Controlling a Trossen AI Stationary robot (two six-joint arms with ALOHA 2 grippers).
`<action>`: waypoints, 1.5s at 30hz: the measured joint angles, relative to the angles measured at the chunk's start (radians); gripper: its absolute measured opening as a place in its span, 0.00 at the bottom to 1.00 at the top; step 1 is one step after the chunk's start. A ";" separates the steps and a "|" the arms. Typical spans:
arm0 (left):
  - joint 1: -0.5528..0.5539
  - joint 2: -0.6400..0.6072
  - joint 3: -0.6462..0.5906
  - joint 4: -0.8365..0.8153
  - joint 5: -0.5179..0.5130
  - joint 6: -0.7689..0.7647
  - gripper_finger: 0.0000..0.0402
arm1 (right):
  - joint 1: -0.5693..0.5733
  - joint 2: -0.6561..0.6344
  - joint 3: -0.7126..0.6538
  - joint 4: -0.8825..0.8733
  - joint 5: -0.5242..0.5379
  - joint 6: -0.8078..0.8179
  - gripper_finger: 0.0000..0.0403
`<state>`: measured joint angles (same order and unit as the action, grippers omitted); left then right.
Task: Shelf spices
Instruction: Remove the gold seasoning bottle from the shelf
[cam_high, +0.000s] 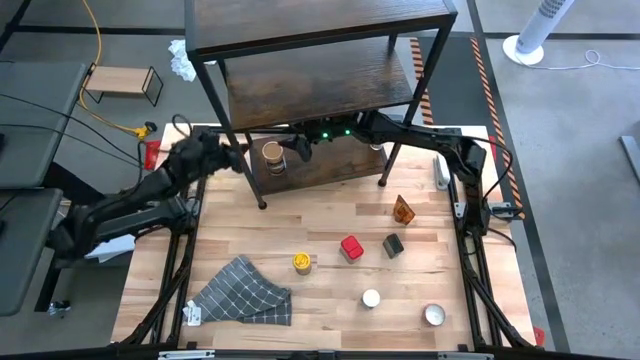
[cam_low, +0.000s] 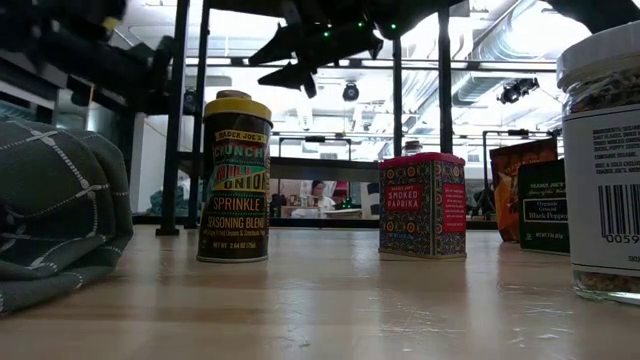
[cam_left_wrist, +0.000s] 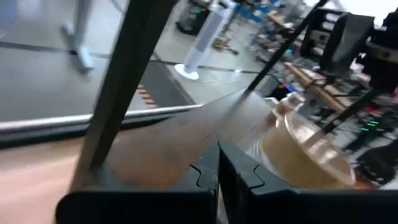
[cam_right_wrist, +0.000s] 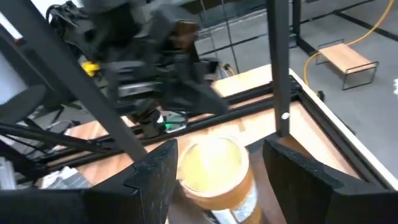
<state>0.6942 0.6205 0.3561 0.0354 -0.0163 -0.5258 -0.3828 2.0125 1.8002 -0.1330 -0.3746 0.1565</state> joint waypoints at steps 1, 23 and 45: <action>0.040 0.052 0.001 0.058 0.060 0.004 0.00 | 0.000 0.000 0.000 -0.001 -0.008 -0.004 0.58; 0.156 0.745 0.133 0.719 0.749 0.033 0.00 | -0.010 0.033 0.001 -0.205 -0.109 -0.191 0.58; 0.246 0.683 0.142 0.479 0.800 0.205 0.00 | 0.003 -0.028 0.029 -0.218 0.042 -0.220 0.58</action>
<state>0.9401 1.3034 0.4980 0.5145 0.7838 -0.3203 -0.3795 1.9846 1.8293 -0.3509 -0.3329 -0.0640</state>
